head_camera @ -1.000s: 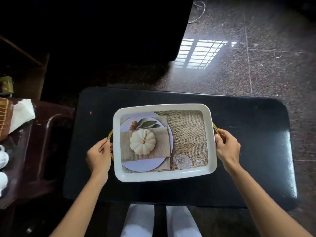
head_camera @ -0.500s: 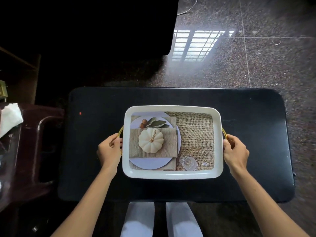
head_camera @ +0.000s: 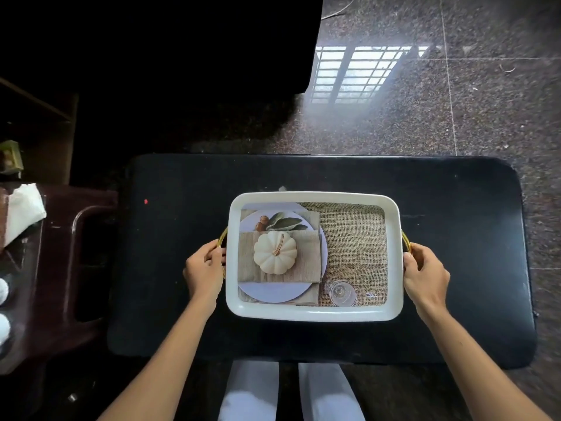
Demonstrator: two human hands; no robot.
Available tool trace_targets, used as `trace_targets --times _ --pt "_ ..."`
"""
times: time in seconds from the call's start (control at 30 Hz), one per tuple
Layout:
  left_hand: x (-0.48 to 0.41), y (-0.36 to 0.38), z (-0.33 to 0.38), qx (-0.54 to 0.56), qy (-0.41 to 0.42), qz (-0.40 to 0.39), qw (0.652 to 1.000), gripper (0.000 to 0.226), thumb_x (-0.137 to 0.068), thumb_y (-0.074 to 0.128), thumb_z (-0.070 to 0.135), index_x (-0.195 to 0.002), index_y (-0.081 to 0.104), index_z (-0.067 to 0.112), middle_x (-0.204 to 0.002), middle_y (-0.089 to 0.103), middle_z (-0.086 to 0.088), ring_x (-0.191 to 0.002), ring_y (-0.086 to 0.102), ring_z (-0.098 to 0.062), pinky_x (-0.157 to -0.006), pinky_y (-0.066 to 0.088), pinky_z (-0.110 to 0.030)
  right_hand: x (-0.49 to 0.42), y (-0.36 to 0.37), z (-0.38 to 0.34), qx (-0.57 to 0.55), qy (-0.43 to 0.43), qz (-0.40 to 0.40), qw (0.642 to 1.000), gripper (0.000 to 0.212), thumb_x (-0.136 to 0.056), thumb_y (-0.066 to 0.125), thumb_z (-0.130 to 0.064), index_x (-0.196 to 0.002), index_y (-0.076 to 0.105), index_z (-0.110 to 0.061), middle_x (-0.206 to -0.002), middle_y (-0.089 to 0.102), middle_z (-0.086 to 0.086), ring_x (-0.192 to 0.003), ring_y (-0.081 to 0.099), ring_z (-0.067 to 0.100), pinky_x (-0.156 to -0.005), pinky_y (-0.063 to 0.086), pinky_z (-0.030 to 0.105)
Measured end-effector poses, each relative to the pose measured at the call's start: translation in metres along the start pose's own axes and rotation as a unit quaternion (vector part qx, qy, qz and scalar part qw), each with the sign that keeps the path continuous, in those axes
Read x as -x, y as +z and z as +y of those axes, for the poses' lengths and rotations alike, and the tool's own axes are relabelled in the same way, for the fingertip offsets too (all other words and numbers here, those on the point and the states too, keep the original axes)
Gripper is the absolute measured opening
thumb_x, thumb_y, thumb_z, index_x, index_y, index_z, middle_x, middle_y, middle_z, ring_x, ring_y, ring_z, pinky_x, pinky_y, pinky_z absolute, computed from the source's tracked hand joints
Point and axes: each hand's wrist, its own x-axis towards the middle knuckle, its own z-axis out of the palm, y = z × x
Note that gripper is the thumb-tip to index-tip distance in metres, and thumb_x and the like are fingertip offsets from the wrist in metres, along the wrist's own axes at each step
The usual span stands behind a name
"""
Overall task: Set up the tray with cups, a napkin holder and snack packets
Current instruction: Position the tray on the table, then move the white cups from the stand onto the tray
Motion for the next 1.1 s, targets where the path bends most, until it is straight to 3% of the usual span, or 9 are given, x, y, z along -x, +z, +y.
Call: trace_targets --times 0.07,0.2,0.3,0.4,0.6,0.73,0.87,0.97,1.1 --pt "0.001 -0.003 0.001 -0.002 0.009 -0.01 1.0 0.028 -0.102 0.056 0.014 -0.126 0.069 0.02 -0.091 0.076 0.012 -0.073 0.073 0.002 -0.057 0.056 -0.015 0.001 -0.002 -0.002 0.016 -0.01 -0.003 1.0 0.025 -0.099 0.053 -0.014 -0.121 0.065 -0.01 -0.107 0.068 0.005 -0.094 0.059 0.015 -0.078 0.045 0.023" --pt "0.006 -0.014 0.003 -0.003 0.008 -0.009 1.0 0.033 -0.104 0.051 0.025 -0.135 0.063 0.025 -0.111 0.072 0.005 -0.101 0.07 -0.012 -0.092 0.06 -0.042 0.009 -0.008 -0.008 0.039 -0.059 0.016 0.997 0.03 -0.099 0.052 -0.018 -0.126 0.059 -0.01 -0.128 0.055 0.013 -0.121 0.05 0.025 -0.098 0.043 0.039" --pt "0.016 -0.026 -0.003 -0.044 0.038 0.009 0.998 0.034 -0.105 0.051 0.029 -0.137 0.061 0.025 -0.133 0.062 -0.001 -0.113 0.063 -0.016 -0.092 0.053 -0.034 0.024 -0.009 -0.02 0.057 -0.129 0.007 0.99 0.027 -0.097 0.055 -0.02 -0.123 0.058 -0.014 -0.128 0.052 0.01 -0.125 0.041 0.024 -0.092 0.038 0.036" --pt "0.038 -0.044 -0.01 -0.086 0.094 0.029 0.991 0.034 -0.103 0.057 0.021 -0.136 0.063 0.019 -0.136 0.055 -0.002 -0.119 0.061 -0.019 -0.096 0.045 -0.027 0.048 -0.003 -0.037 0.072 -0.202 -0.048 0.976 0.029 -0.097 0.058 -0.021 -0.125 0.058 -0.013 -0.131 0.051 0.012 -0.129 0.041 0.026 -0.096 0.044 0.044" --pt "0.099 -0.082 -0.024 -0.09 0.146 0.091 0.981 0.036 -0.101 0.06 0.022 -0.137 0.063 0.024 -0.141 0.052 0.003 -0.131 0.052 -0.009 -0.111 0.042 -0.027 0.103 0.025 -0.081 0.113 -0.313 -0.15 0.931 0.032 -0.091 0.068 -0.015 -0.119 0.064 -0.001 -0.121 0.058 0.027 -0.096 0.063 0.044 -0.087 0.053 0.056" --pt "0.126 -0.114 -0.04 -0.052 0.148 0.145 0.977 0.036 -0.102 0.057 0.029 -0.138 0.062 0.03 -0.141 0.049 0.014 -0.134 0.046 0.003 -0.114 0.037 -0.02 0.142 0.046 -0.117 0.074 -0.391 -0.152 0.905 0.061 -0.083 0.048 -0.045 -0.108 0.069 0.007 -0.11 0.062 0.032 -0.09 0.064 0.05 -0.087 0.052 0.063" --pt "0.131 -0.159 -0.06 -0.017 0.14 0.194 0.971 0.033 -0.1 0.062 0.018 -0.132 0.067 0.024 -0.136 0.052 0.014 -0.132 0.045 0.008 -0.112 0.039 -0.02 0.179 0.074 -0.154 0.054 -0.434 -0.206 0.875 0.068 -0.092 0.049 -0.056 -0.11 0.068 0.006 -0.114 0.062 0.029 -0.107 0.058 0.048 -0.1 0.044 0.05" --pt "0.123 -0.203 -0.075 0.013 0.13 0.231 0.964 0.029 -0.099 0.064 0.011 -0.126 0.07 0.017 -0.129 0.06 0.008 -0.125 0.057 -0.003 -0.105 0.05 -0.031 0.209 0.105 -0.174 0.057 -0.452 -0.248 0.855 0.029 -0.09 0.069 -0.013 -0.116 0.066 -0.001 -0.115 0.062 0.018 -0.111 0.057 0.038 -0.088 0.053 0.06" --pt "0.087 -0.277 -0.096 0.079 0.098 0.292 0.948 0.026 -0.099 0.062 0.004 -0.12 0.071 0.018 -0.119 0.066 0.004 -0.106 0.066 -0.008 -0.09 0.058 -0.032 0.272 0.155 -0.202 0.014 -0.452 -0.286 0.845 0.022 -0.09 0.068 -0.014 -0.113 0.067 -0.013 -0.103 0.059 -0.004 -0.087 0.068 0.023 -0.077 0.051 0.023"
